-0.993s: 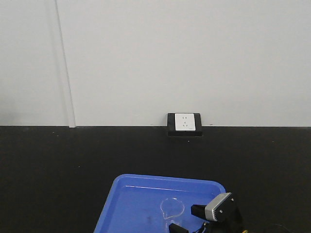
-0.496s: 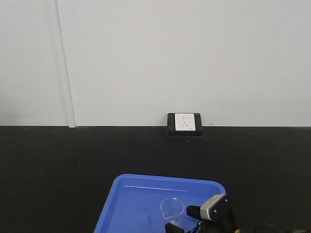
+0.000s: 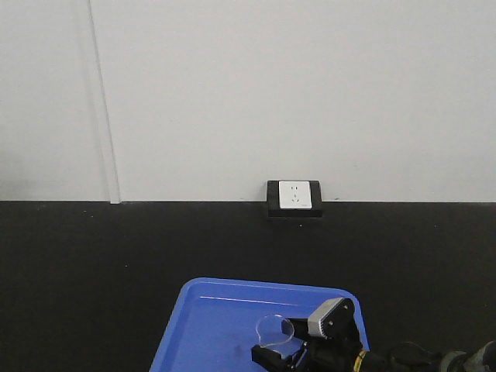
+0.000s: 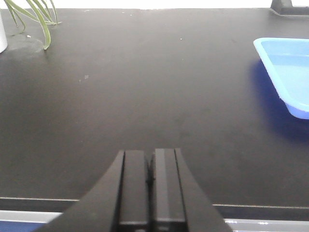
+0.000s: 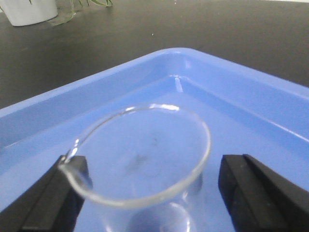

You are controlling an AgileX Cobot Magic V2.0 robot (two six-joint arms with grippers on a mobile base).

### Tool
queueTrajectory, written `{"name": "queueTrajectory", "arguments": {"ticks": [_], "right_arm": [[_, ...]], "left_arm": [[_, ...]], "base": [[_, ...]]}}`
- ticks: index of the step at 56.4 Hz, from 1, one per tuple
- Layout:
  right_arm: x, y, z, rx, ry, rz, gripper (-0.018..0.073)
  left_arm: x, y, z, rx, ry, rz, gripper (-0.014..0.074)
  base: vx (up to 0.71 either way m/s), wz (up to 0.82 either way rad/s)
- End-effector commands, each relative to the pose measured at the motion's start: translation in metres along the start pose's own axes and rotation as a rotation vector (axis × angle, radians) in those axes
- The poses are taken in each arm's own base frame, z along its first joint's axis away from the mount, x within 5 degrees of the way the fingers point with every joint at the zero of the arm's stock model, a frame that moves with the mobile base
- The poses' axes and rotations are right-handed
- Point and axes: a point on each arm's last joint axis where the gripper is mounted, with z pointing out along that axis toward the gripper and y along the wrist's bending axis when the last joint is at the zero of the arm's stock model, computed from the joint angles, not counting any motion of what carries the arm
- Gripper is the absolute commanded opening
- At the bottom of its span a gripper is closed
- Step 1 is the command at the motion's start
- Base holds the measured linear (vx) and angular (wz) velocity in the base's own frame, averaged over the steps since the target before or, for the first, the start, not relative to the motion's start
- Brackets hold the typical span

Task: Move beaker to silver tray on left bench
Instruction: 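Close the right gripper on the beaker rim and lift it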

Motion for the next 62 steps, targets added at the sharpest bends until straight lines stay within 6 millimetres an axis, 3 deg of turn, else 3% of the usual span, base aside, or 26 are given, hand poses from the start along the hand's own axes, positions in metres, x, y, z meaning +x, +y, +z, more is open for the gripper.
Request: {"name": "queueTrajectory", "arguments": {"ticks": [1,8,13,22,32,44,52,57,62], "right_arm": [[-0.037,0.001,0.0,-0.029,-0.148,-0.038,0.0568],[-0.04,0.002,0.003,-0.022,-0.156,-0.029,0.0477],[-0.04,0.004,0.005,-0.016,-0.156,-0.02,0.033],[-0.04,0.008,0.007,-0.029,-0.158,-0.023,-0.002],[-0.055,0.01,0.003,-0.027,-0.184,-0.042,-0.0007],[-0.114,0.017,-0.02,0.072,-0.156,-0.06,-0.0007],[-0.17,0.033,-0.055,0.167,-0.143,-0.084,-0.0007],[-0.203,0.047,-0.087,0.253,-0.125,-0.11,-0.0007],[-0.225,0.062,-0.118,0.337,-0.122,-0.108,-0.0007]], "left_arm": [[0.001,-0.001,0.002,0.008,-0.065,-0.011,0.0001],[0.001,-0.001,0.002,0.008,-0.065,-0.011,0.0001],[0.001,-0.001,0.002,0.008,-0.065,-0.011,0.0001],[0.001,-0.001,0.002,0.008,-0.065,-0.011,0.0001],[0.001,-0.001,0.002,0.008,-0.065,-0.011,0.0001],[0.001,-0.001,0.002,0.008,-0.065,-0.011,0.0001],[0.001,-0.001,0.002,0.008,-0.065,-0.011,0.0001],[0.001,-0.001,0.002,0.008,-0.065,-0.011,0.0001],[0.001,-0.001,0.002,0.008,-0.065,-0.011,0.0001]], "base": [[0.0,0.0],[0.0,0.0],[0.0,0.0],[0.0,0.0],[0.0,0.0],[0.0,0.0],[0.0,0.0],[0.0,0.0],[0.0,0.0]]}}
